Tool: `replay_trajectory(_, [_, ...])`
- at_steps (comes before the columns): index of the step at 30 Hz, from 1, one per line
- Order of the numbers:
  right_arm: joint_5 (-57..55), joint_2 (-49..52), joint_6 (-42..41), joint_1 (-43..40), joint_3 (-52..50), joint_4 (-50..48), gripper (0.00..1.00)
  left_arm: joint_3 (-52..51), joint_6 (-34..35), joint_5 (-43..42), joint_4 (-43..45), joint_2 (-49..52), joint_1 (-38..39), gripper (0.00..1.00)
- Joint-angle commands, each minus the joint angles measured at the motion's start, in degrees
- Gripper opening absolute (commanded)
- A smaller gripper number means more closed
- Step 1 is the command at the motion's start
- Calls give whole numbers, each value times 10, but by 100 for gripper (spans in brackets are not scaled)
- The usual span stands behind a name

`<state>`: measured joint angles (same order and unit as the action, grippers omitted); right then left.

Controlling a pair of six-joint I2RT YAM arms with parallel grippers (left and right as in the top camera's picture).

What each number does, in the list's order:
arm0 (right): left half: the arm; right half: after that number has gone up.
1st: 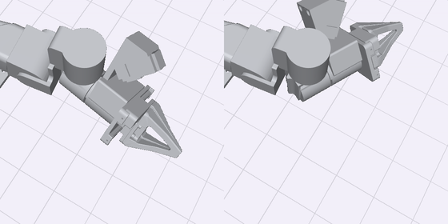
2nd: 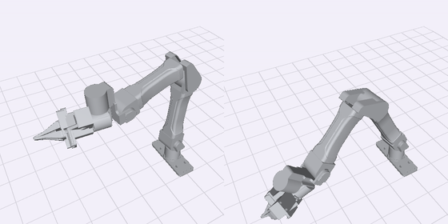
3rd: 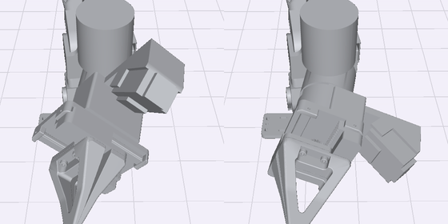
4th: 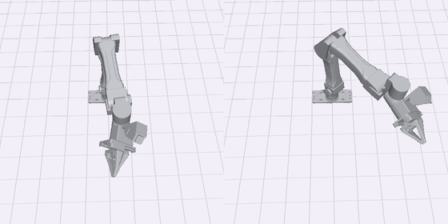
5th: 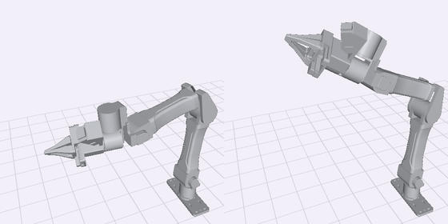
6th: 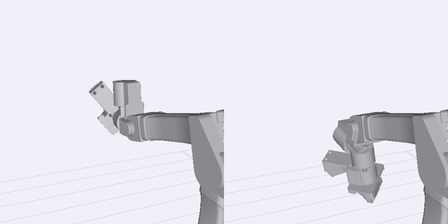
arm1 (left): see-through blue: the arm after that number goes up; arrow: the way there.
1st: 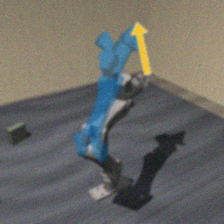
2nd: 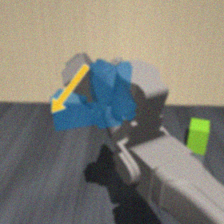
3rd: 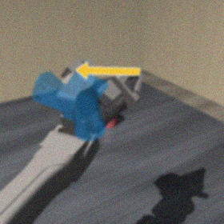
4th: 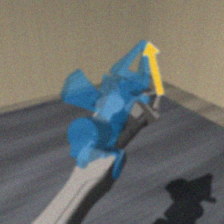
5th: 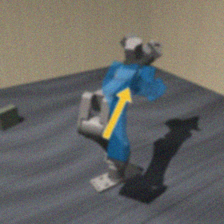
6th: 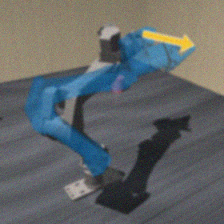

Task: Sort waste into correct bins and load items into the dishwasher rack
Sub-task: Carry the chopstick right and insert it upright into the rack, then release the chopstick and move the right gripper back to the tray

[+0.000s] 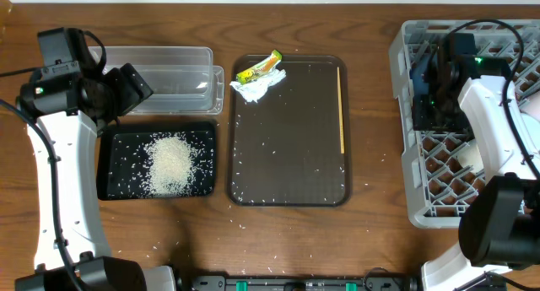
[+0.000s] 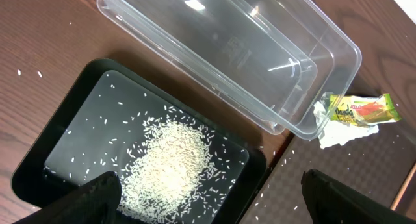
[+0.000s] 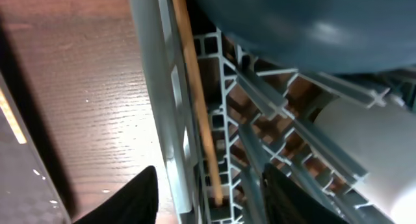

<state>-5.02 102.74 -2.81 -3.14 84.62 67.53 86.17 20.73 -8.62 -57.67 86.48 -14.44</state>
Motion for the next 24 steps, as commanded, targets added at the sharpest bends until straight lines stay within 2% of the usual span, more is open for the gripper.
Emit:
replay_trajectory(1, [-7,4,-20,-5,-2,7,52,13,-3,3,-2,0,-2,92])
replay_trajectory(7, [63,2,-30,-5,-2,20,58,13,-3,3,-2,0,-2,92])
replay_trajectory(17, [286,-15,-26,2,-2,21,57,13,-3,3,-2,0,-2,92])
replay_trajectory(24, [355,-49,-23,23,-2,15,58,13,-3,3,-2,0,-2,92])
